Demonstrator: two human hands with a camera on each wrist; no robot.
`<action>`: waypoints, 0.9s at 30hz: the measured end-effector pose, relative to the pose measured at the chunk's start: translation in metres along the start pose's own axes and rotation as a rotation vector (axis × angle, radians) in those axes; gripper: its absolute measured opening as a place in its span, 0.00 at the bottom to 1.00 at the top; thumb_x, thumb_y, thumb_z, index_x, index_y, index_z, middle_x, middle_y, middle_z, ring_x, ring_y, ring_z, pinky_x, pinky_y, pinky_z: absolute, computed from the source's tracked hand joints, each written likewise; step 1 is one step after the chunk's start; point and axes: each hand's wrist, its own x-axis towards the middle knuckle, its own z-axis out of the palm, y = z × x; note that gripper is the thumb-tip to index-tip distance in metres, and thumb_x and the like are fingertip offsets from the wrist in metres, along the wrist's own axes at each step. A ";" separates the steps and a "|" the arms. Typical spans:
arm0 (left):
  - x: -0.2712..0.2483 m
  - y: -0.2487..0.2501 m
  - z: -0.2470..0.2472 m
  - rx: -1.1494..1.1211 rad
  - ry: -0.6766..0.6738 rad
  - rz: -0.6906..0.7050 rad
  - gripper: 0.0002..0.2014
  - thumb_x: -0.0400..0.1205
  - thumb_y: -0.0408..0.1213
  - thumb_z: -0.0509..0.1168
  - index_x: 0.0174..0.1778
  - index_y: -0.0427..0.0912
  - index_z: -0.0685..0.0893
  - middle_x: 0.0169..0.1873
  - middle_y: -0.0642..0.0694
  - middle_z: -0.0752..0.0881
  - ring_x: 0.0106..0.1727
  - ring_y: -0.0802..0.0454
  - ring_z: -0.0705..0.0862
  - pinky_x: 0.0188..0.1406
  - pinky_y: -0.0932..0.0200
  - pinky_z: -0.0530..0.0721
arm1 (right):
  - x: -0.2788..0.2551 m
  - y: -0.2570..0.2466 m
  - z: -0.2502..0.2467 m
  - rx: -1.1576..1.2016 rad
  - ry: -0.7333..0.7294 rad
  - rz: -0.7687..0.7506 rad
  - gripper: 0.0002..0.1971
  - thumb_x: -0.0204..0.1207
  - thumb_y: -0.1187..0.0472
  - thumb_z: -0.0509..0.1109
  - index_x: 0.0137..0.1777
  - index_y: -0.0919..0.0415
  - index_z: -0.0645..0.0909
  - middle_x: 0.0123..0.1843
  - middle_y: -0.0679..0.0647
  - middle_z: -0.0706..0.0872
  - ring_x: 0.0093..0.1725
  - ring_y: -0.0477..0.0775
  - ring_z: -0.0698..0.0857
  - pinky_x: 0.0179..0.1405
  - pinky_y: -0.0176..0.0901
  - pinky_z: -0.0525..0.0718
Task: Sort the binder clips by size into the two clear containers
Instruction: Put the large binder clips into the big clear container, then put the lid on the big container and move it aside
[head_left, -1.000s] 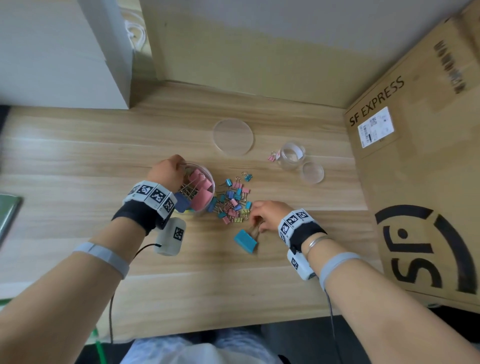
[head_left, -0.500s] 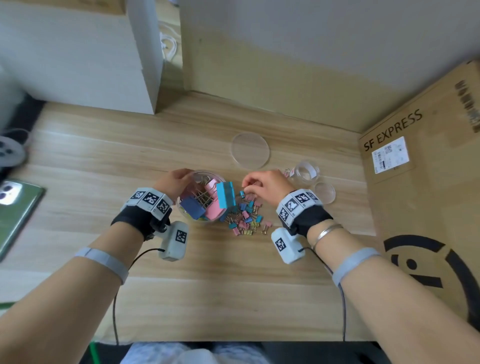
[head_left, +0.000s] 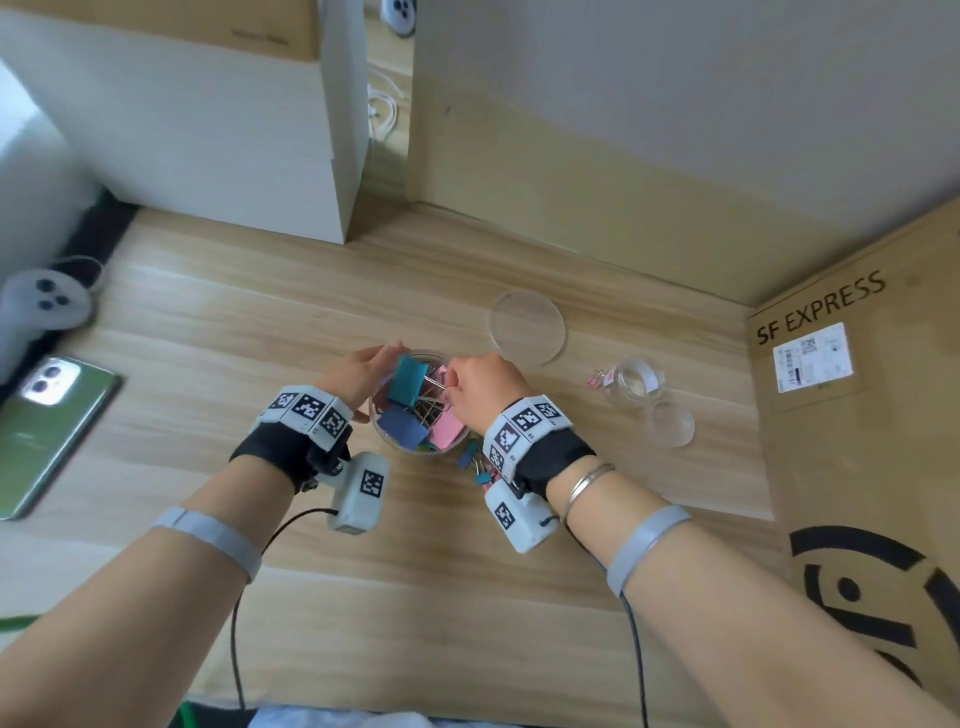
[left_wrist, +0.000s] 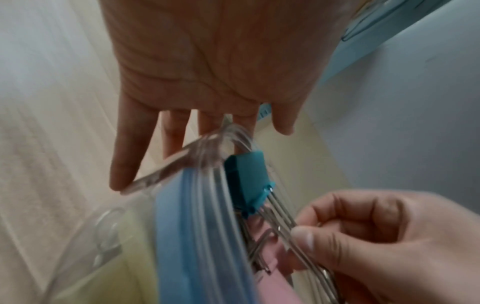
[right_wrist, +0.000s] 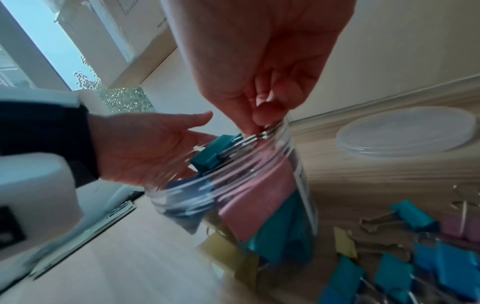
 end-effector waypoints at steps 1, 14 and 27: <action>0.000 0.001 0.000 0.067 -0.026 0.015 0.24 0.82 0.57 0.52 0.72 0.51 0.72 0.59 0.45 0.80 0.58 0.40 0.82 0.51 0.42 0.85 | 0.001 -0.001 0.002 0.031 0.000 -0.003 0.06 0.78 0.61 0.64 0.50 0.58 0.83 0.50 0.59 0.89 0.51 0.62 0.86 0.50 0.48 0.84; 0.026 0.004 0.000 0.124 -0.058 0.015 0.17 0.84 0.36 0.58 0.68 0.39 0.75 0.52 0.39 0.86 0.41 0.48 0.88 0.28 0.59 0.87 | 0.042 0.084 -0.013 0.230 0.187 0.364 0.21 0.76 0.52 0.68 0.67 0.54 0.74 0.68 0.57 0.79 0.65 0.59 0.80 0.63 0.49 0.79; 0.053 0.022 0.003 -0.007 0.045 0.018 0.16 0.85 0.41 0.54 0.69 0.50 0.75 0.58 0.38 0.86 0.56 0.31 0.85 0.49 0.33 0.85 | 0.099 0.107 -0.007 0.177 -0.132 0.396 0.56 0.64 0.42 0.78 0.81 0.37 0.39 0.84 0.59 0.33 0.81 0.74 0.36 0.78 0.69 0.48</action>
